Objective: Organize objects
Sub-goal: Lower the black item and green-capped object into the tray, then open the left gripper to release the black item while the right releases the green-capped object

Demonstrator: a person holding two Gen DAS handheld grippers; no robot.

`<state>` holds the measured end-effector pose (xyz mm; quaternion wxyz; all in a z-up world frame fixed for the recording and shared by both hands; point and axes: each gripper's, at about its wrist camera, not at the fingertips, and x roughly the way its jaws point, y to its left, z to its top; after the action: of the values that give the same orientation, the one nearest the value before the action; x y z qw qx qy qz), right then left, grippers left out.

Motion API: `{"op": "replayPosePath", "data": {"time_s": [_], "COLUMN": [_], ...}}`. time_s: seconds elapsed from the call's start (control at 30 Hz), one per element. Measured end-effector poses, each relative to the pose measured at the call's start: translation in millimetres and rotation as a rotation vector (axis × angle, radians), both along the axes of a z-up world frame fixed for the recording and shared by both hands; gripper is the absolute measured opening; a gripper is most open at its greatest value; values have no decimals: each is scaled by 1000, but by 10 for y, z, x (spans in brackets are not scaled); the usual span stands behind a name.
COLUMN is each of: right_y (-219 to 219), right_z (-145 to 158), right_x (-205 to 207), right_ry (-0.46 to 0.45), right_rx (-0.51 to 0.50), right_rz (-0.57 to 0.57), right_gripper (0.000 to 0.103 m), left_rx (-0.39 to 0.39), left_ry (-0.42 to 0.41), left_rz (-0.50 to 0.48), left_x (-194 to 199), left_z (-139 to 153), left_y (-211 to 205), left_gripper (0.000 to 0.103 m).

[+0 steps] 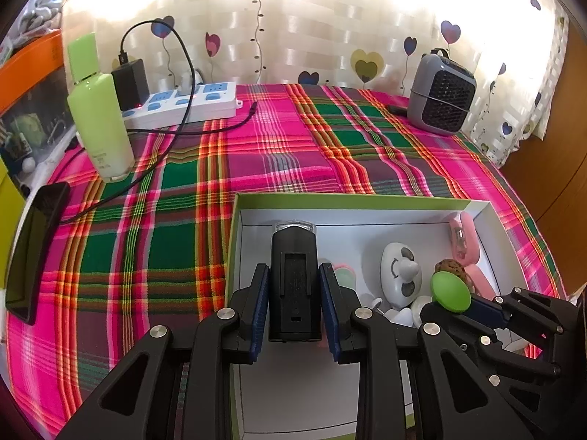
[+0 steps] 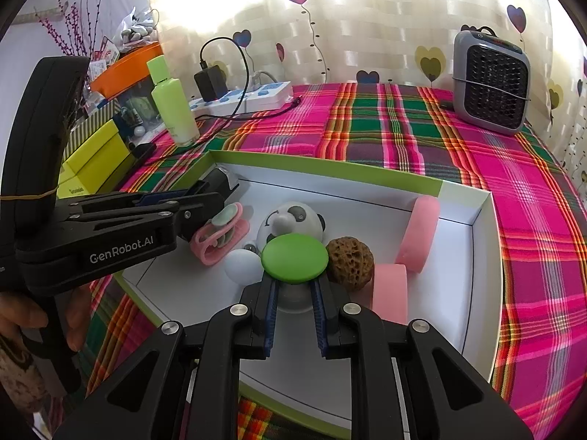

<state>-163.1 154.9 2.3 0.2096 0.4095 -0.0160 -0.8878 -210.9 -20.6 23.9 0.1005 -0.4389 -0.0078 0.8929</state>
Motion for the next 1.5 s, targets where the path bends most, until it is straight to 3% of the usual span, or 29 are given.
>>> {"op": "replayPosePath", "data": {"time_s": [0.67,0.87,1.1,1.5], "right_y": [-20,-32,-38,-16], "right_z": [-13,-10,4,79], "right_x": [18,25,61,234], "right_ry": [-5,-5,-2,18], "right_rx": [8,8,2,-10], "right_rz": [7,6,6,-18], "right_gripper": [18,23,36,38], "left_rx": [-54,-54,-49,-14], "left_ry": [-6,-7,-6,20], "left_rz": [-24,-24,-17,-21], "left_x": [-4,-7,30,266], "left_z": [-23,-18,-20,126], "left_y": [50,50,40,9], "left_gripper": [25,25,25,31]}}
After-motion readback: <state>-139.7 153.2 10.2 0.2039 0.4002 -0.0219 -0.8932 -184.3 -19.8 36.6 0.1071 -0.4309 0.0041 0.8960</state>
